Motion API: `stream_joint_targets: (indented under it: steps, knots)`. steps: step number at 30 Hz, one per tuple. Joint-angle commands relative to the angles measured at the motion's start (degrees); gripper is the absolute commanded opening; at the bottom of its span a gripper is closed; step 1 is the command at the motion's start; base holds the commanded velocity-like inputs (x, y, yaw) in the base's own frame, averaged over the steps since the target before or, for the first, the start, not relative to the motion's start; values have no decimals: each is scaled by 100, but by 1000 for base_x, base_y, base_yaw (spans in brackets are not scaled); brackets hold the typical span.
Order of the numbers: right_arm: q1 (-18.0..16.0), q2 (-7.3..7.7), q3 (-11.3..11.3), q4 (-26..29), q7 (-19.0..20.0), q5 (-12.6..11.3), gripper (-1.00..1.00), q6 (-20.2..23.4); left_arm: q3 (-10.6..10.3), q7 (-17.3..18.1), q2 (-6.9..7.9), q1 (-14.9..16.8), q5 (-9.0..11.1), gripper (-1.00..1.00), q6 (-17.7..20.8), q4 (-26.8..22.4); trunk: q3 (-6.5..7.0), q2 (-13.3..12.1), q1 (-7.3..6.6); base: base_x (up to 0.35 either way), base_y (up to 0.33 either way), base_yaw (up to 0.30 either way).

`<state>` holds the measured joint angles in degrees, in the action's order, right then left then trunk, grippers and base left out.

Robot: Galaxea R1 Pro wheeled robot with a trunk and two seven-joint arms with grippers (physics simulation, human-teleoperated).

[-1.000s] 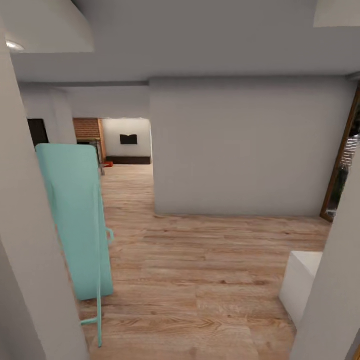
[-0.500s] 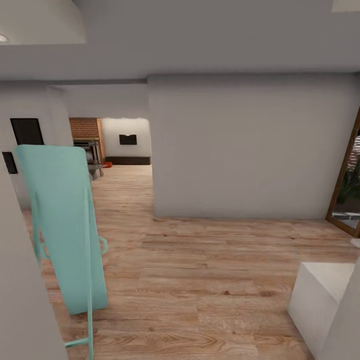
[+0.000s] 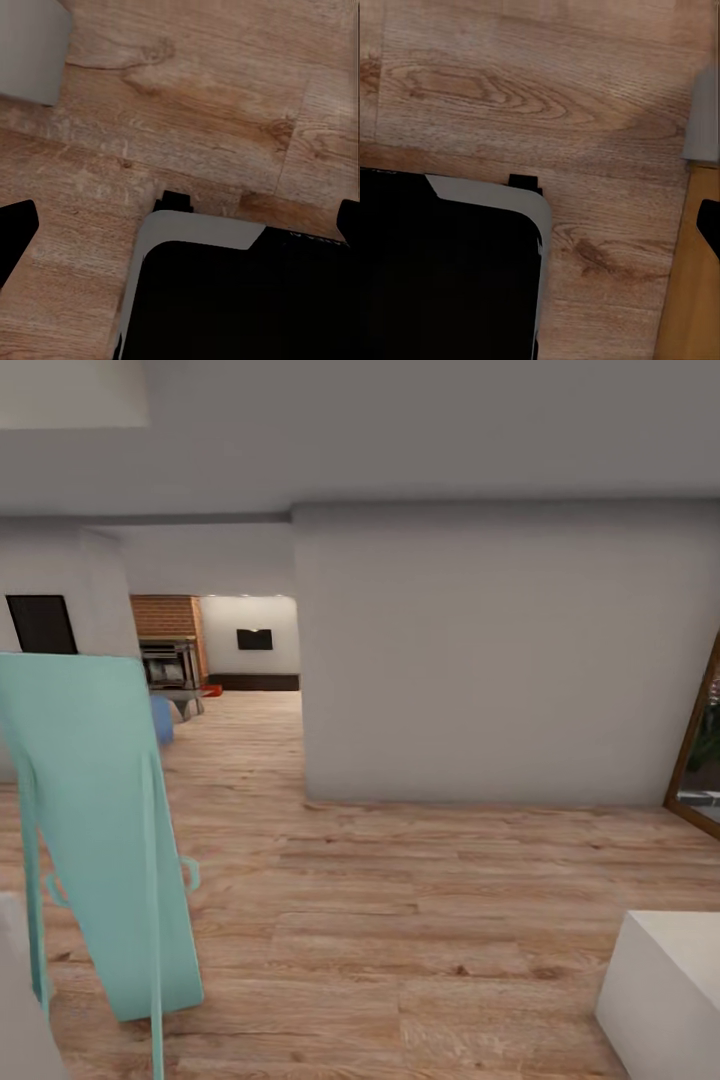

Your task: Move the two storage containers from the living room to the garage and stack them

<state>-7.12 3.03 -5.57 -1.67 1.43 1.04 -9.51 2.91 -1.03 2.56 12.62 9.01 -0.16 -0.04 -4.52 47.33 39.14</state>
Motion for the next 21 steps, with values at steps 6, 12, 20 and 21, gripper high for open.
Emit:
stream_joint_targets:
  steps: [6, 12, 20, 21]
  knots:
    - [-9, 12, -31, -18, 82, -14, 100, -55, 27, -9, -1, 4, 30, 100, -1, -4, -9, 6, 4, 322, 0, 0]
    - [-9, 14, -33, -18, 95, 14, 100, -59, 29, -11, -8, 4, 23, 100, -3, -1, -9, 6, 4, 322, 0, 0]
    - [-9, 14, -37, -18, 109, 49, 100, -63, 32, -11, -10, 4, 22, 100, -10, -2, -9, 6, 4, 322, 0, 0]
    - [-9, 14, -38, -18, 110, 51, 100, -65, 33, -11, -10, 4, 22, 100, -10, -3, -9, 6, 4, 322, 0, 0]
